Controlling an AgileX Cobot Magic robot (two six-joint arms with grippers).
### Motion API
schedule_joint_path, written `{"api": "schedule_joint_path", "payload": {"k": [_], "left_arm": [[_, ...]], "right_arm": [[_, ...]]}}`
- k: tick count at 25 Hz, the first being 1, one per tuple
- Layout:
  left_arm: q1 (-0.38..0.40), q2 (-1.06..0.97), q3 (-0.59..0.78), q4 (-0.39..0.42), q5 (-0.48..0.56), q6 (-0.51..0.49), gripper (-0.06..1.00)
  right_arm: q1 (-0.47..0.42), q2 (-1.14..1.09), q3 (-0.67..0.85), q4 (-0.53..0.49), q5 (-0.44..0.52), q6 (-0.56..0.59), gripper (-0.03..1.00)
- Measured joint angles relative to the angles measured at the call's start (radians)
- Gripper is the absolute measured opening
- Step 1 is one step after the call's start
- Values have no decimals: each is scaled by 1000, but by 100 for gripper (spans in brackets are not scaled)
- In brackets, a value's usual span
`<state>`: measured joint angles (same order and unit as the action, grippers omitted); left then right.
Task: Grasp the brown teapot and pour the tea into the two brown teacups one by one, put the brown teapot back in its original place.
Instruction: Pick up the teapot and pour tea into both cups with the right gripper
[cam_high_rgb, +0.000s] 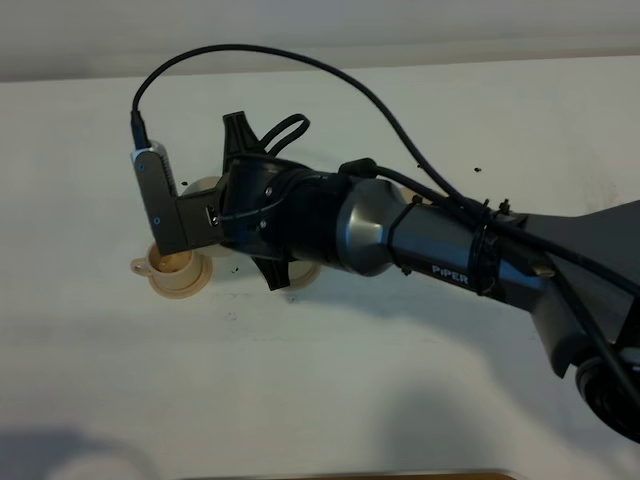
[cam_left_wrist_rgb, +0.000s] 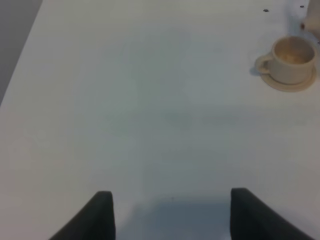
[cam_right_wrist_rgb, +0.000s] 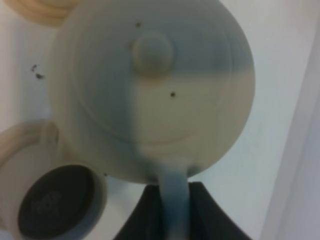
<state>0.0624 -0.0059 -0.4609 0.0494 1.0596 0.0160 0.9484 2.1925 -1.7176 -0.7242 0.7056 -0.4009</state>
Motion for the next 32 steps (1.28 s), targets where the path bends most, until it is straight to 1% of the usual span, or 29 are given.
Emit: {"api": "schedule_joint_path", "payload": {"k": [6,20,29,32], "left_arm": [[0,0,0,19,0,0,49],[0,0,0,22,0,0,49],[0,0,0,22,0,0,49],[0,0,0,22,0,0,49]], "right_arm": [[19,0,0,-69,-4,-1,11],[53,5,0,-225,-5,-4,11],[53,5,17,-293,-2,-4,11],[53,7,22,-301,-1,-4,11]]}}
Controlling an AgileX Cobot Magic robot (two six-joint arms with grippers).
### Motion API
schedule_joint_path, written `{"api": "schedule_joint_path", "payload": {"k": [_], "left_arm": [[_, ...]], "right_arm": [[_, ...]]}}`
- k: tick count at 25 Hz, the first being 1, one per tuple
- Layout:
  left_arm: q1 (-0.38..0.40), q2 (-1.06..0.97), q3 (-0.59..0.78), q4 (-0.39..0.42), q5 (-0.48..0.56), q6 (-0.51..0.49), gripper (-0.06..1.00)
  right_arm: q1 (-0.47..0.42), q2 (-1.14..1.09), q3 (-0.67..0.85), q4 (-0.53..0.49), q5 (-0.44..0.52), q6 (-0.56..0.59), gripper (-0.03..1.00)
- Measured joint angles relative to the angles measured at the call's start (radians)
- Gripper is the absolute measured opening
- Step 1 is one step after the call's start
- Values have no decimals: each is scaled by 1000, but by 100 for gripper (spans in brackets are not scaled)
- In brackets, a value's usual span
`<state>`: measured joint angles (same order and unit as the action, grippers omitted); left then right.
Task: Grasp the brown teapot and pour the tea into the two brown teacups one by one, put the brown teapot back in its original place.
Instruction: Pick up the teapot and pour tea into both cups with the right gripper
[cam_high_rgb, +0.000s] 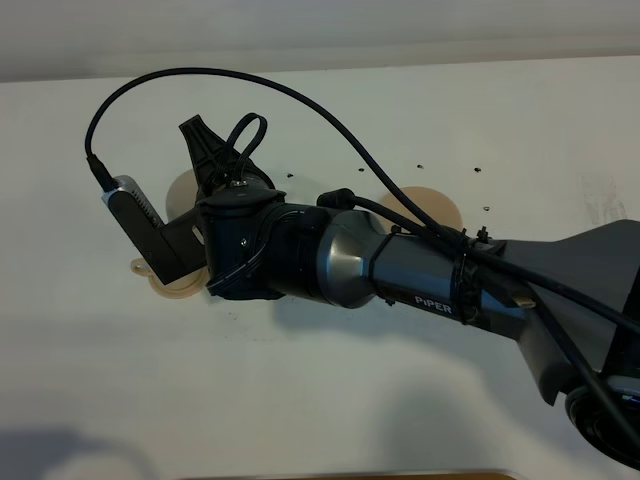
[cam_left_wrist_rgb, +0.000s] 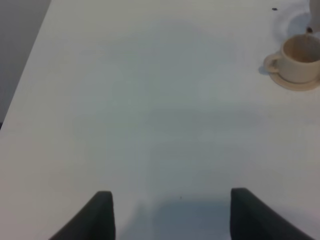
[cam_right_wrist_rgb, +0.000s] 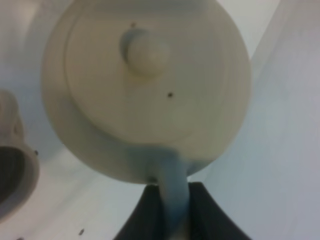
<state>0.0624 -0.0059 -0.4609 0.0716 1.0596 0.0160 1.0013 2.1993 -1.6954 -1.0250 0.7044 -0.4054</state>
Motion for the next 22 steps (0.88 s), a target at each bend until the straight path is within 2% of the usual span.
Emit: {"api": "schedule_joint_path", "payload": {"k": [22], "left_arm": [[0,0,0,0,0,0,49]], "right_arm": [[0,0,4,-45,1,-88,11]]}}
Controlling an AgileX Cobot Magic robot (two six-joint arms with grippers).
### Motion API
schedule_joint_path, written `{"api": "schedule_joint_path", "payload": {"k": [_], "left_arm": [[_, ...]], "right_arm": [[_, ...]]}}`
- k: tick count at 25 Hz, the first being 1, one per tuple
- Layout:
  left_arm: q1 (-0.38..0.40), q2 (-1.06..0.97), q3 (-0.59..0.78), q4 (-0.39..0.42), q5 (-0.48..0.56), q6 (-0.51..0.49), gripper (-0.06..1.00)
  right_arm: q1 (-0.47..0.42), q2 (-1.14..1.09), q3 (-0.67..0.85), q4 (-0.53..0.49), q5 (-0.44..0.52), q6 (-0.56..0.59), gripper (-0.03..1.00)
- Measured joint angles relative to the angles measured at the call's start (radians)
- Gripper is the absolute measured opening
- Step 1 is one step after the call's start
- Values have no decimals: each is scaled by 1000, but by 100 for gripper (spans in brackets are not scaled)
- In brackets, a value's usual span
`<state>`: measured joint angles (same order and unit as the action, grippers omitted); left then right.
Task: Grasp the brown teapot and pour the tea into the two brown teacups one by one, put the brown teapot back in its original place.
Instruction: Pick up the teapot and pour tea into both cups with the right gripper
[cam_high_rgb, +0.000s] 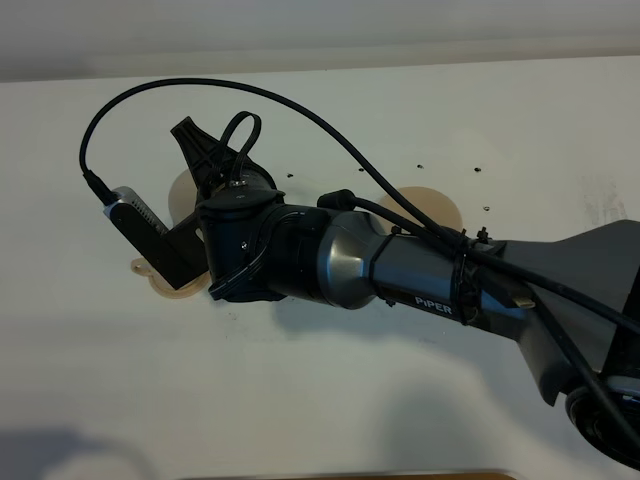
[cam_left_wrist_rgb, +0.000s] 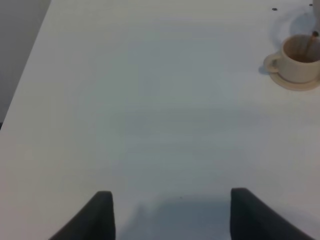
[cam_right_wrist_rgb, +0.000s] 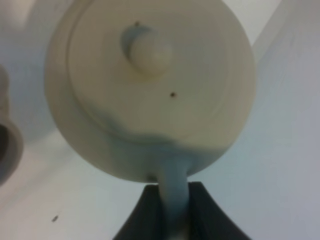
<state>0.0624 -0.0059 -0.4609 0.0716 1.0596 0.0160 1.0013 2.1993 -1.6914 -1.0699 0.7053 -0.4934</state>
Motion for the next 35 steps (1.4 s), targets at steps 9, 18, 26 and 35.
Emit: {"api": "schedule_joint_path", "payload": {"k": [9,18,26,35], "left_arm": [[0,0,0,0,0,-1,49],[0,0,0,0,1,-1,49],[0,0,0,0,1,-1,49],[0,0,0,0,1,-1,49]], "right_arm": [[0,0,0,-32,0,-4,11],[10,0,0,-91,-2,-6,11],[10,0,0,-122,-2,-7,11],[10,0,0,-145,-1,-18,11]]}}
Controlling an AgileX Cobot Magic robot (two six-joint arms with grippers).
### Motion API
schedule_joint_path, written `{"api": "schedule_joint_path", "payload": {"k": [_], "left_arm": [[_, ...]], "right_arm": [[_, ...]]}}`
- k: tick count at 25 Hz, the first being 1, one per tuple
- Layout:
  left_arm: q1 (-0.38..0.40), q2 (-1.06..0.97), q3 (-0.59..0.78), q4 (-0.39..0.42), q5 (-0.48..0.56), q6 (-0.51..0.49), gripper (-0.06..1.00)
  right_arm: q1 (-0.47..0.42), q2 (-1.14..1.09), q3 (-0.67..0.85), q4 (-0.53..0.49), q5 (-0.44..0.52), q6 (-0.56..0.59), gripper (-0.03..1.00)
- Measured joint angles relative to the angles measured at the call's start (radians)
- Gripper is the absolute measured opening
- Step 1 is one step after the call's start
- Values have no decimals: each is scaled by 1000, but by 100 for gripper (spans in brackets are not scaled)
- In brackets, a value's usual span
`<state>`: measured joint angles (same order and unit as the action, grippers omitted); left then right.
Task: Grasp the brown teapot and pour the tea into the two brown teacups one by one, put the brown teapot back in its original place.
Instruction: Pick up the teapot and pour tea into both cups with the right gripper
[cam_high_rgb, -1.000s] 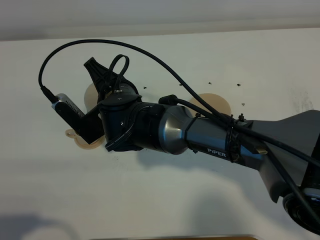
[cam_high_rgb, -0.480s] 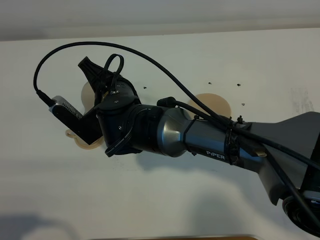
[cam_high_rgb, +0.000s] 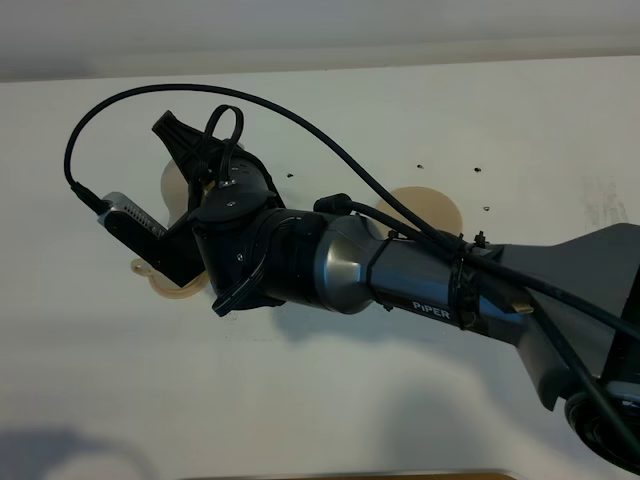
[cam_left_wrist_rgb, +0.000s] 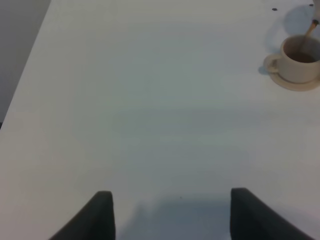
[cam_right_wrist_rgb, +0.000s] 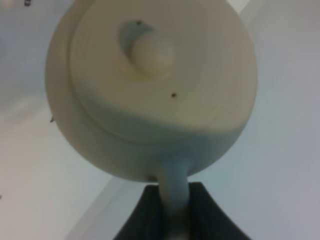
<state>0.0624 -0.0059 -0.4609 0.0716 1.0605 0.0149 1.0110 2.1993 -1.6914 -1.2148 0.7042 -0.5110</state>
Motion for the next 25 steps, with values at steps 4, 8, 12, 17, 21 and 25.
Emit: {"api": "schedule_joint_path", "payload": {"k": [4,8,12,17,21,25], "left_arm": [[0,0,0,0,0,0,49],[0,0,0,0,0,0,49],[0,0,0,0,0,0,49],[0,0,0,0,0,0,49],[0,0,0,0,0,0,49],[0,0,0,0,0,0,49]], "right_arm": [[0,0,0,0,0,-10,11],[0,0,0,0,0,-11,11],[0,0,0,0,0,-17,11],[0,0,0,0,1,-20,11],[0,0,0,0,1,-25,11],[0,0,0,0,1,-30,11]]}}
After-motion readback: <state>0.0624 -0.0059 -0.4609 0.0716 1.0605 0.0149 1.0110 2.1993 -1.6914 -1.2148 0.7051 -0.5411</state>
